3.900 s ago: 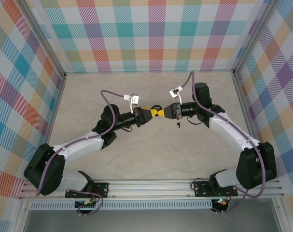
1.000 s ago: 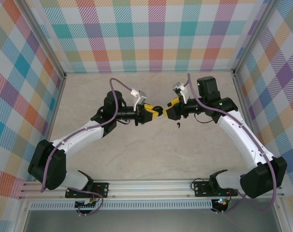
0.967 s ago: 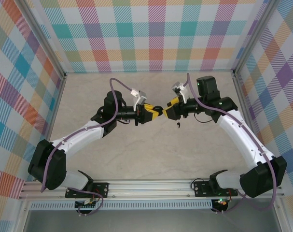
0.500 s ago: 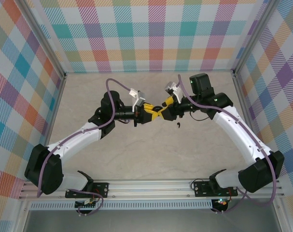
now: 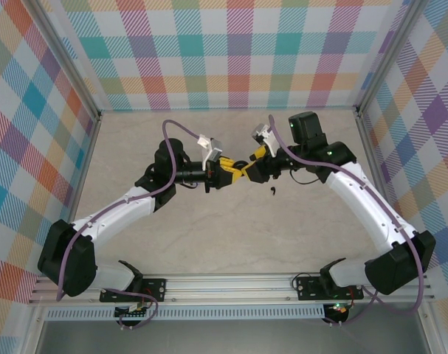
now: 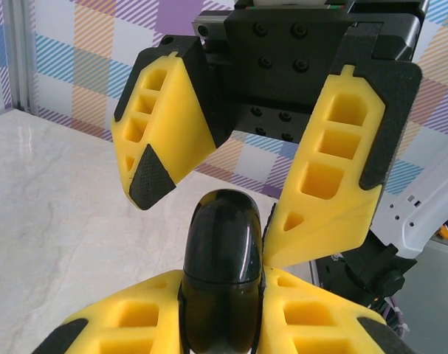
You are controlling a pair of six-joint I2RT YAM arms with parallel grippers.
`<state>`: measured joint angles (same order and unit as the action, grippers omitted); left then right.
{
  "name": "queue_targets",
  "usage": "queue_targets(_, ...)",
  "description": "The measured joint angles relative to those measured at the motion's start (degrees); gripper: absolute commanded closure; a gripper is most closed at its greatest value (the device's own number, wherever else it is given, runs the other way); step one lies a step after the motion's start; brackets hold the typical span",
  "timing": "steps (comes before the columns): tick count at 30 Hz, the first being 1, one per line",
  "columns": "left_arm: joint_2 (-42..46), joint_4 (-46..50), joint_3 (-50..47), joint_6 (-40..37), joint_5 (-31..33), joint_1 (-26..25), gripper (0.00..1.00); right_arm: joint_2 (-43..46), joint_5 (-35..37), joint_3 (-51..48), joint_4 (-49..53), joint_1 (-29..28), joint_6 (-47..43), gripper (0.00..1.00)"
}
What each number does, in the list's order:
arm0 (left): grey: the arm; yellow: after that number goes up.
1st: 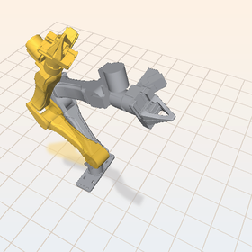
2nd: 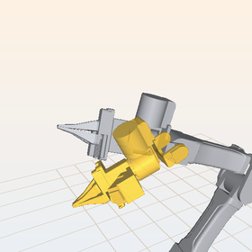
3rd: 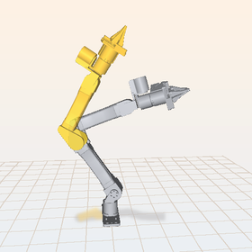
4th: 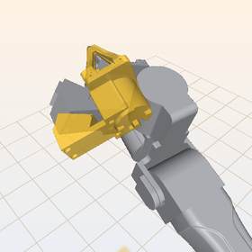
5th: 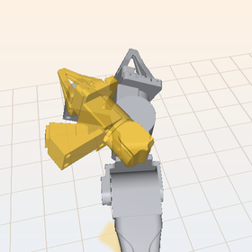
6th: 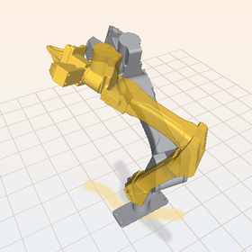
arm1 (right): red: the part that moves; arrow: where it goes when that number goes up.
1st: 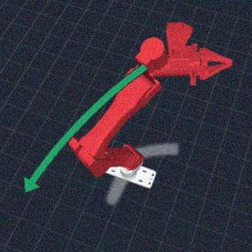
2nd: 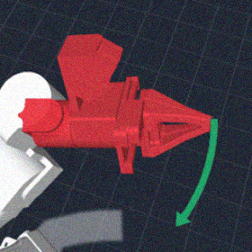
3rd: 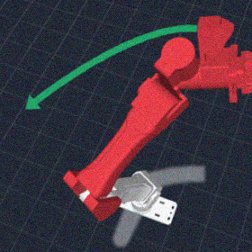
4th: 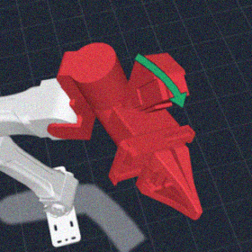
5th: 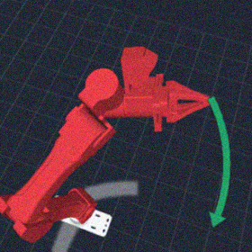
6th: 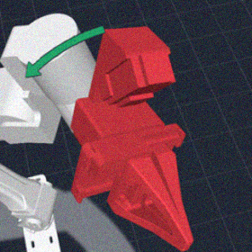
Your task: Insert wireless bluetooth earbuds into charging case
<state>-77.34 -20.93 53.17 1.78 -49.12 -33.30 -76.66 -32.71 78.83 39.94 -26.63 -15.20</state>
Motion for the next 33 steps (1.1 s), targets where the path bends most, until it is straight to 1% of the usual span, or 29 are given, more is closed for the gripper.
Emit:
queue_targets(5,0.00,0.59,0.00,-0.63,0.31,0.00,0.88,0.81,2.36,0.00,-0.59,-0.09,1.25,0.38)
queue_targets(9,0.09,1.36,0.00,-1.42,-1.01,-0.59,0.89,1.20,5.90,0.04,-1.84,0.09,2.14,0.38)
queue_targets(19,0.28,1.53,0.00,-1.40,-0.31,-1.07,0.90,1.49,7.45,0.04,-1.77,0.17,3.28,0.36)
queue_targets(23,0.22,0.48,-0.07,-0.28,-0.31,-0.52,0.90,3.39,8.90,-0.79,-3.19,0.35,4.81,0.36)
queue_targets(28,0.17,-2.16,-1.57,1.51,-0.28,0.74,0.90,5.62,13.73,-1.33,-4.33,3.39,8.15,0.35)
queue_targets(30,0.17,-3.17,-2.43,2.56,-0.26,1.66,0.90,4.76,16.22,-1.33,-4.11,5.01,9.84,0.35)
queue_targets(33,0.17,-3.96,-3.32,4.22,-0.11,2.78,0.90,1.07,20.35,-1.27,-2.93,6.95,12.37,0.35)
